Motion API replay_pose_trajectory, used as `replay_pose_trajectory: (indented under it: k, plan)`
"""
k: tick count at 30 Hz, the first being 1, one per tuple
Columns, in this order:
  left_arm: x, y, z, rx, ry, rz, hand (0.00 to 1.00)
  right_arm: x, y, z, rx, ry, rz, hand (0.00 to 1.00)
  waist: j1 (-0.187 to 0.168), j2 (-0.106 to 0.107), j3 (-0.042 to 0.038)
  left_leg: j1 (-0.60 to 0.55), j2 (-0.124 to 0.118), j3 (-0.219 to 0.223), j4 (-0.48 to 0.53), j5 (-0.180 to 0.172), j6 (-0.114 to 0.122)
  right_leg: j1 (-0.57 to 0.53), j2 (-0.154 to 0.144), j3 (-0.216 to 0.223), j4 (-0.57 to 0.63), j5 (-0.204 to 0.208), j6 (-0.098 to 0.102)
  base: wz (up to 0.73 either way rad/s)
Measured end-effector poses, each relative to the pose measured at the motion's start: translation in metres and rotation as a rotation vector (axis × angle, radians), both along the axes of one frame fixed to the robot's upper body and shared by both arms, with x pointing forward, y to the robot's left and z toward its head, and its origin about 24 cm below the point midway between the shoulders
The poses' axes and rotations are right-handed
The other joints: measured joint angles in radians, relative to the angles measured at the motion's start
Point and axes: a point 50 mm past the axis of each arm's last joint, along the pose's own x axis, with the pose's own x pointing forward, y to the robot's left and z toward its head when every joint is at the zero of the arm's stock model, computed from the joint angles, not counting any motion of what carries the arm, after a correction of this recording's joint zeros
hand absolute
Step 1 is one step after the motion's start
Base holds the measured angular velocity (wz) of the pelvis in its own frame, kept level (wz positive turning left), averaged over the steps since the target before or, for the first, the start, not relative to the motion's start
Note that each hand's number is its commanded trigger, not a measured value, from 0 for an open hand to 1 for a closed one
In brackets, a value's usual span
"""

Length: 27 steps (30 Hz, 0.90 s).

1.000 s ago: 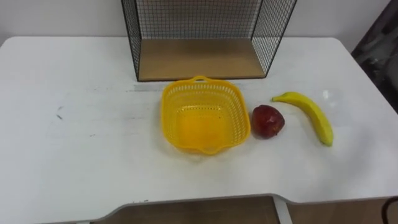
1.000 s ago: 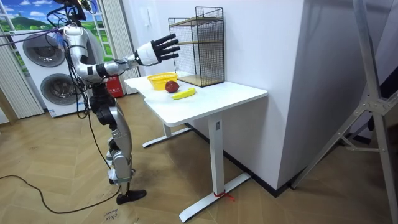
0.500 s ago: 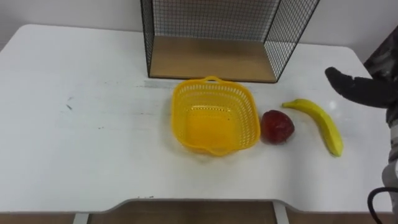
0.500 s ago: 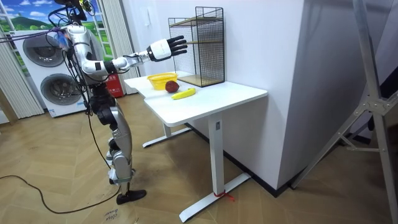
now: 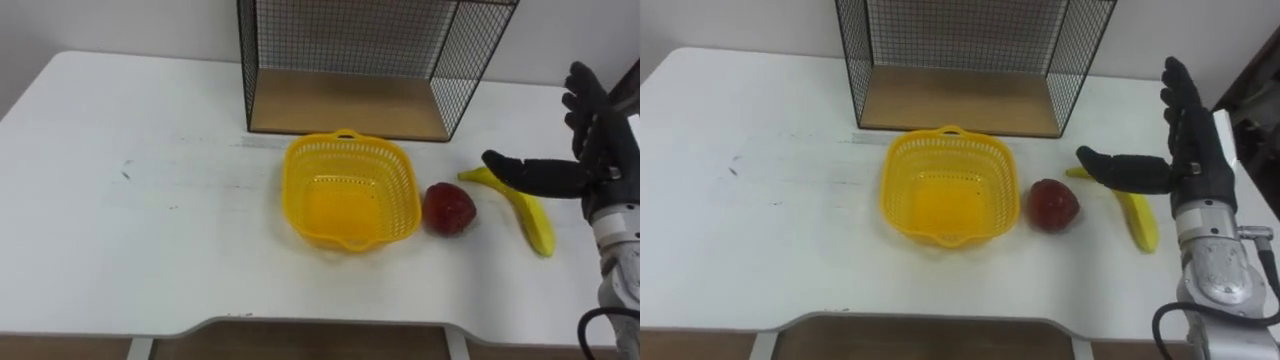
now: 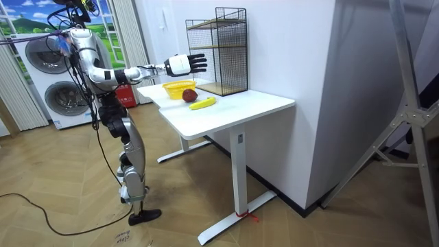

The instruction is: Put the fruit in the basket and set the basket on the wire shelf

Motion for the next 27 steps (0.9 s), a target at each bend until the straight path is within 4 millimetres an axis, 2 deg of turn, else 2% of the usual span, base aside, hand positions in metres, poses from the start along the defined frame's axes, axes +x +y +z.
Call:
replay_pose_trajectory:
  k: [7, 11, 14, 23, 27]
  plan:
    - [0.001, 0.000, 0.000, 0.001, -0.002, -0.003, 0.00, 0.000, 0.002, -0.001, -0.077, 0.023, 0.023, 0.00, 0.000, -0.010, -0.0032, -0.003, 0.000, 0.000, 0.000, 0.000, 0.000, -0.003, 0.000, -0.003, 0.001, 0.000, 0.000, 0.00]
    - [0.001, 0.000, 0.000, 0.002, 0.000, -0.003, 0.00, 0.001, 0.002, -0.002, -0.099, 0.037, 0.026, 0.00, 0.003, -0.013, -0.0023, -0.001, 0.000, -0.001, 0.000, 0.000, 0.000, -0.002, 0.000, -0.002, 0.001, 0.000, 0.000, 0.00]
    - [0.002, 0.000, 0.000, 0.003, -0.001, -0.009, 0.00, 0.001, 0.002, -0.017, -0.091, 0.112, 0.044, 0.00, 0.001, -0.015, -0.0021, 0.001, 0.001, -0.001, 0.000, 0.000, 0.000, 0.001, -0.001, -0.003, 0.002, 0.000, 0.000, 0.00]
    - [0.014, 0.005, 0.002, 0.016, -0.010, -0.063, 0.00, 0.001, 0.021, -0.039, -0.070, 0.240, 0.176, 0.00, 0.003, -0.021, -0.0001, -0.005, 0.000, -0.001, 0.001, 0.000, 0.000, -0.004, 0.000, 0.000, 0.001, 0.000, 0.000, 0.00]
    - [0.019, 0.002, 0.001, 0.009, -0.016, -0.088, 0.00, 0.001, 0.034, -0.045, -0.075, 0.275, 0.258, 0.00, 0.020, -0.027, 0.0008, -0.005, 0.000, -0.001, 0.000, 0.000, 0.000, -0.003, 0.000, 0.000, -0.001, 0.000, 0.000, 0.00]
